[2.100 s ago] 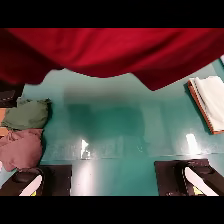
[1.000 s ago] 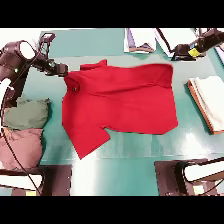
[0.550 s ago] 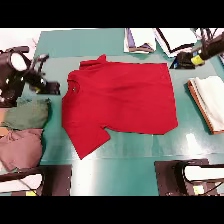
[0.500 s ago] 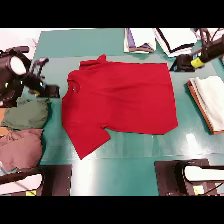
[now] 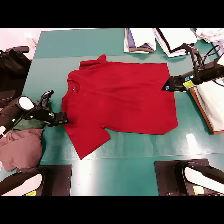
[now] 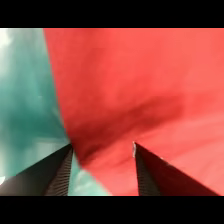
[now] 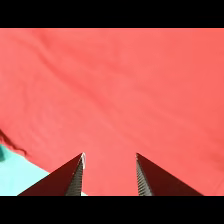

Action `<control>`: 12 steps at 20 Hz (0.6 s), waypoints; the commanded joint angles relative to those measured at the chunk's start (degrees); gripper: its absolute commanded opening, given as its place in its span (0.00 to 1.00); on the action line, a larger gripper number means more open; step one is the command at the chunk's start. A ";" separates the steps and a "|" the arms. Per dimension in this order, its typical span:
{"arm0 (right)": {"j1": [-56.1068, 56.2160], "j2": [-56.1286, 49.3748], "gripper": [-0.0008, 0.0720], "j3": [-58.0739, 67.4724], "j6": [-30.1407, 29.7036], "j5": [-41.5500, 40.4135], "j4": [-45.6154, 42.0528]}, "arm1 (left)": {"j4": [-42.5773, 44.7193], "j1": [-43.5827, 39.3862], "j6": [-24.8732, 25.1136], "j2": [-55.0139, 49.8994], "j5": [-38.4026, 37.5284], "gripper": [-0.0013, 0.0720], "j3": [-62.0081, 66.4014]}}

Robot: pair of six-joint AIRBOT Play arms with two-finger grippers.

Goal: Fold the shirts.

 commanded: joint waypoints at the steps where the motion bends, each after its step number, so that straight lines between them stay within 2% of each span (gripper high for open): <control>1: 0.92 2.56 0.53 -1.31 -0.02 -1.20 -0.11 | -6.88 -0.09 2.01 0.22 4.13 0.38 -2.62; 2: 0.31 3.19 0.53 -1.40 -0.02 -0.52 -0.31 | -7.23 -0.09 3.17 0.28 3.32 0.07 -1.86; 5: -4.94 6.64 0.53 -7.63 0.00 2.29 -0.76 | -6.60 -0.09 5.16 1.73 -1.18 0.05 2.08; 8: -14.78 11.47 0.55 -21.24 0.66 3.04 -4.15 | -6.54 -0.07 5.35 5.77 -1.22 0.05 4.15; 9: -18.47 12.52 0.70 -25.57 0.66 3.10 -3.91 | -6.58 -0.09 5.35 6.75 -1.25 0.05 4.42; 10: -22.16 13.22 0.78 -29.88 0.66 3.13 -2.95 | -6.60 -0.07 5.33 7.39 -1.29 0.05 4.46; 12: -26.73 13.25 0.77 -36.37 0.63 2.29 -1.29 | -6.56 -0.09 5.33 7.34 -1.31 0.05 4.44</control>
